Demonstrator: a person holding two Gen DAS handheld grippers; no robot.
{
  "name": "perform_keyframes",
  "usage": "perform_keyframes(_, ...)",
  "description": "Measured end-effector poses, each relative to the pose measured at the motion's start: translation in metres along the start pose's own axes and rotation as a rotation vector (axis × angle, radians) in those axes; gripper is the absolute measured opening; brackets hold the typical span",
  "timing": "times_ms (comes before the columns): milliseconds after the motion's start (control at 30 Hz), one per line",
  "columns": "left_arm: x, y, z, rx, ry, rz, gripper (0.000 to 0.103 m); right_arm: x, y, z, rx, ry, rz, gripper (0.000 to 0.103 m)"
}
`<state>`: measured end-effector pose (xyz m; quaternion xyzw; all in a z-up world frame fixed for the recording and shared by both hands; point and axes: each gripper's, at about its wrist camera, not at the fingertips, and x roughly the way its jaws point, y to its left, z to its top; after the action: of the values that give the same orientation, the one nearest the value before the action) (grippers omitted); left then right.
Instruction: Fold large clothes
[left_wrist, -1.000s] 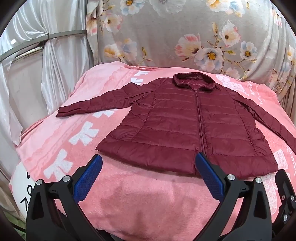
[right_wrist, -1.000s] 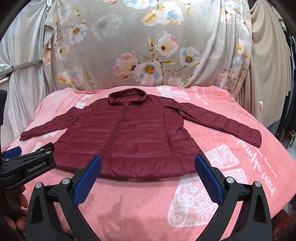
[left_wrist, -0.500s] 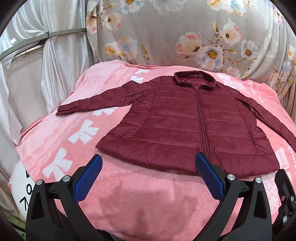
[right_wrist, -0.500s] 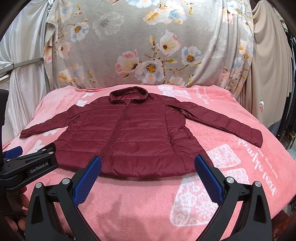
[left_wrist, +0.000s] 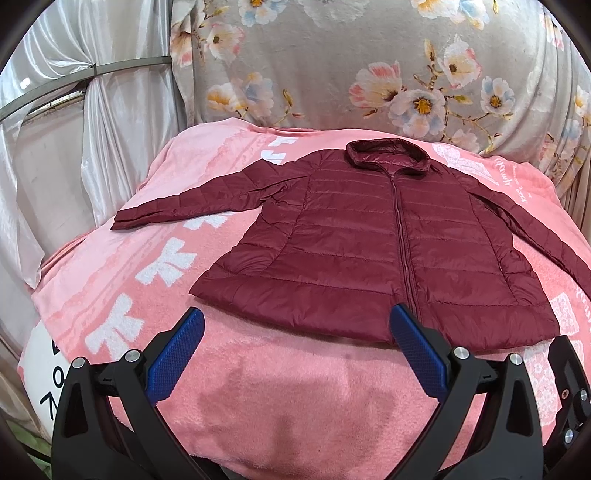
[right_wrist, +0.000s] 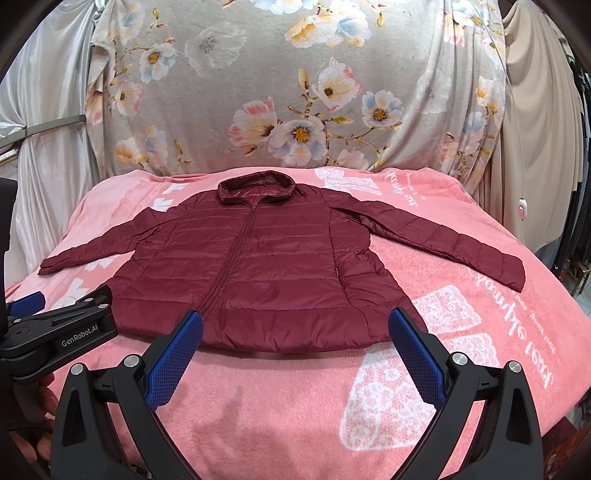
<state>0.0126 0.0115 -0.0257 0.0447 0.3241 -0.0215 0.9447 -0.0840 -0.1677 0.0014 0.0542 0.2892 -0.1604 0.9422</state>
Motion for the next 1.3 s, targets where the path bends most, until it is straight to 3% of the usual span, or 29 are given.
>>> perform_keyframes(1300,0.0006,-0.0006,-0.0005,0.002,0.003,0.002,0.098,0.0023,0.0016,-0.0002,-0.001,-0.001,0.003,0.098)
